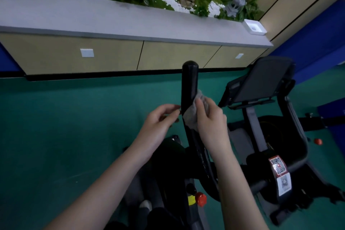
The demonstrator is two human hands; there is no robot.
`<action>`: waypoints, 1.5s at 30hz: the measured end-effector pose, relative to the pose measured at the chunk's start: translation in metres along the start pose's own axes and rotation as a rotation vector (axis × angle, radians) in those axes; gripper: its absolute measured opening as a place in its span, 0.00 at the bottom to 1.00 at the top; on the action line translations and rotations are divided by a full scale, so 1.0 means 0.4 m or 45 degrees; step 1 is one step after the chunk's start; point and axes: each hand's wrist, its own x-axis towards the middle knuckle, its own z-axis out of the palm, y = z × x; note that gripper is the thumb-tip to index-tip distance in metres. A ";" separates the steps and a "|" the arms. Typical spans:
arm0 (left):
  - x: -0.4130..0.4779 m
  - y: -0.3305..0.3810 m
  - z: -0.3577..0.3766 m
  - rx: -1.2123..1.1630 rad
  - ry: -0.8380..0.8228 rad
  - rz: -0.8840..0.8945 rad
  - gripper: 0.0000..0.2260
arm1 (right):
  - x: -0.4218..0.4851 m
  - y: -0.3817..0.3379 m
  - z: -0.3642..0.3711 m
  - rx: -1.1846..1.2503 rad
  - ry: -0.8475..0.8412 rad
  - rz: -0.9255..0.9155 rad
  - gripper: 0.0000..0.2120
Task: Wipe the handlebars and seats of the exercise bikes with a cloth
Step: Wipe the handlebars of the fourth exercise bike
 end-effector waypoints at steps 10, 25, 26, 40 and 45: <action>0.041 0.040 0.012 0.058 0.012 0.033 0.07 | -0.052 -0.065 0.050 -0.381 0.213 -0.169 0.23; 0.052 0.037 -0.001 0.286 0.018 0.127 0.06 | -0.047 -0.031 0.020 -0.240 0.158 -0.100 0.12; 0.050 0.036 -0.002 0.406 0.060 0.233 0.05 | -0.056 -0.017 0.009 -0.229 0.134 -0.064 0.13; 0.071 0.101 -0.009 1.565 -0.002 1.513 0.10 | -0.049 0.031 -0.027 0.041 -0.063 0.134 0.15; 0.115 0.113 0.005 1.815 -0.240 1.596 0.11 | -0.053 0.016 -0.019 0.095 -0.018 0.127 0.12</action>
